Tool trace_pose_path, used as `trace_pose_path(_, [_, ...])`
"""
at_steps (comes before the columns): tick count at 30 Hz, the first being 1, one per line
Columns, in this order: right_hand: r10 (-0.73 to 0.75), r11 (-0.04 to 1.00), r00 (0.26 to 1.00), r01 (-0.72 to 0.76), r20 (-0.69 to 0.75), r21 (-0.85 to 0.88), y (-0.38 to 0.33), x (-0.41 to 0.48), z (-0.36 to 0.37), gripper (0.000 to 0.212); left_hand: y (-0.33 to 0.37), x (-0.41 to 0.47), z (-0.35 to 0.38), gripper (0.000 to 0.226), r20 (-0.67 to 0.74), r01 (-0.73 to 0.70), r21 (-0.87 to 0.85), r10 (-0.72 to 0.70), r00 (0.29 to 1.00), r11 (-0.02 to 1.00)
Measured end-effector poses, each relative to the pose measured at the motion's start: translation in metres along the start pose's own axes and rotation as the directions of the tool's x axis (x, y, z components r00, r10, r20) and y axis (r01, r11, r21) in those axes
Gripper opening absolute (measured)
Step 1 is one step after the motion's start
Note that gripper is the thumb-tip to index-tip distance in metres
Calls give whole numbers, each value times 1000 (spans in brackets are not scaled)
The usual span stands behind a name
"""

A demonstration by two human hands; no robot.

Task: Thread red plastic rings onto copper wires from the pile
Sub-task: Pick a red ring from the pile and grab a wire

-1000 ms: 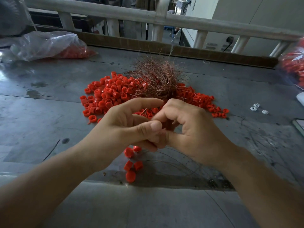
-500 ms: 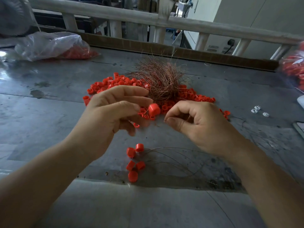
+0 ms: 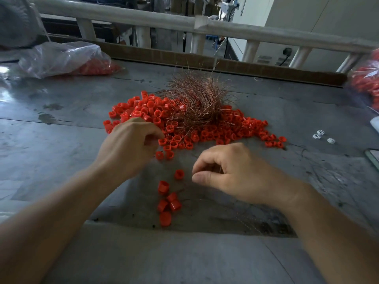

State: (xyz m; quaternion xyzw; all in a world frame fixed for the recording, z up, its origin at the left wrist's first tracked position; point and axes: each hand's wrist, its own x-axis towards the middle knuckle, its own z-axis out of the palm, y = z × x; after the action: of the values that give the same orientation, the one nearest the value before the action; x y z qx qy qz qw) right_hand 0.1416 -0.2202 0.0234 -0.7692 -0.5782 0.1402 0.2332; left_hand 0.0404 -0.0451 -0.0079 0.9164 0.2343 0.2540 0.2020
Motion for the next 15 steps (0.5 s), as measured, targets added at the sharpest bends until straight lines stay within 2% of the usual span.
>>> trace_pose_path(5, [8,999,997,-5,-72,46,0,-2,-5,9,3,3,4,14,64,-25,106,18,998,994])
trace_pose_path(11, [47,999,994,-44,-99,32,3,-1,-7,9,4,3,4,2,80,-29,119,20,997,992])
trace_pose_path(13, [103,995,976,-104,-193,3,10,1,-10,8,3,2,3,7,40,-16,90,13,999,996])
trace_pose_path(15, [163,982,924,-185,-347,-30,23,5,-15,9,4,1,-1,9,-39,0,27,1,999,1000])
